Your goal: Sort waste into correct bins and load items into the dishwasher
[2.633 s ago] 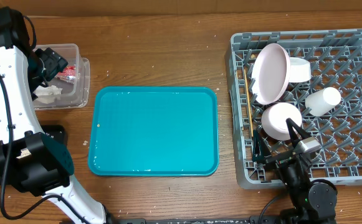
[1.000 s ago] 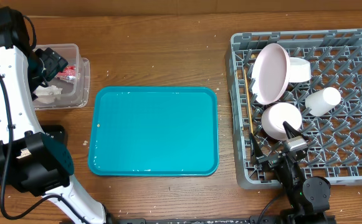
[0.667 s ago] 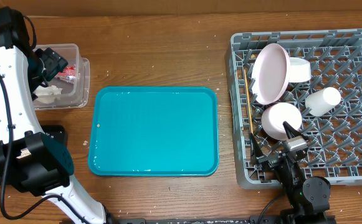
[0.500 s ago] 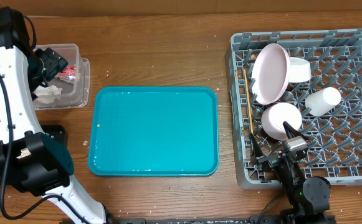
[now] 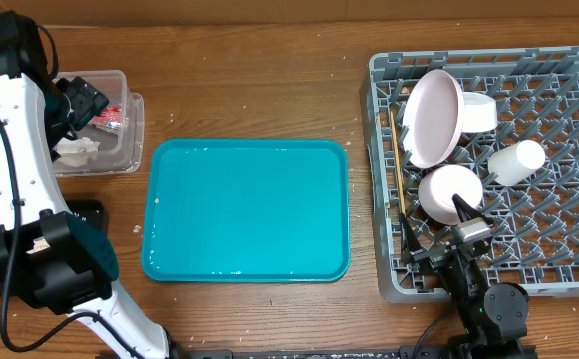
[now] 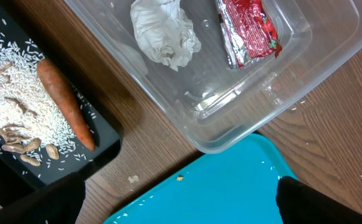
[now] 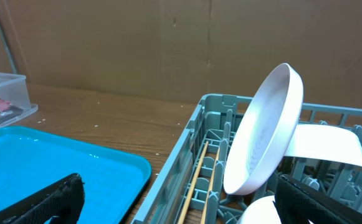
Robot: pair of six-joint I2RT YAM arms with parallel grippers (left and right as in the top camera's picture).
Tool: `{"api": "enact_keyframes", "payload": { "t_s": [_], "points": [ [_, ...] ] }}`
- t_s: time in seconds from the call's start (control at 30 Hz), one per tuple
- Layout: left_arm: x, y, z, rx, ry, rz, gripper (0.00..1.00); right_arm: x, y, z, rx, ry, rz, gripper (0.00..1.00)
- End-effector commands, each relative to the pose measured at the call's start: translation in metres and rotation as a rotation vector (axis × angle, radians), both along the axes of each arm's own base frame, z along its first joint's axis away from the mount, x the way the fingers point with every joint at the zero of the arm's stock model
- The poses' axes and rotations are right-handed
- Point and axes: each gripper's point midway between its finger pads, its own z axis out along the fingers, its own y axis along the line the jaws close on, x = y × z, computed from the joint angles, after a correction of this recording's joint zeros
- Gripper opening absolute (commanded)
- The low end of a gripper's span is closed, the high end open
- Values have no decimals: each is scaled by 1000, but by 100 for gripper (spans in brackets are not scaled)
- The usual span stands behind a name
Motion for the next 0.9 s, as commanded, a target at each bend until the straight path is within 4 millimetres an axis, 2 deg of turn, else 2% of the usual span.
{"api": "enact_keyframes", "payload": {
  "t_s": [0.0, 0.27, 0.37, 0.5, 0.67, 0.77, 0.87],
  "points": [
    [-1, 1, 9, 14, -21, 9, 100, 0, -1, -2, -3, -5, -6, 100],
    [-1, 1, 10, 15, -23, 9, 100, 0, -1, -2, -3, -5, -6, 100],
    [-7, 7, 12, 63, 8, -25, 100, 0, -1, -2, -3, -5, -6, 100],
    [-23, -5, 10, 11, 66, -47, 100, 0, -1, -2, -3, -5, -6, 100],
    [-15, -27, 17, -68, -5, -86, 100, 0, -1, -2, -3, -5, -6, 100],
    [-10, -37, 29, -37, -69, -159, 100, 0, -1, -2, -3, -5, -6, 100],
    [4, -58, 45, -4, -185, -290, 100, 0, -1, -2, -3, -5, -6, 100]
  ]
}}
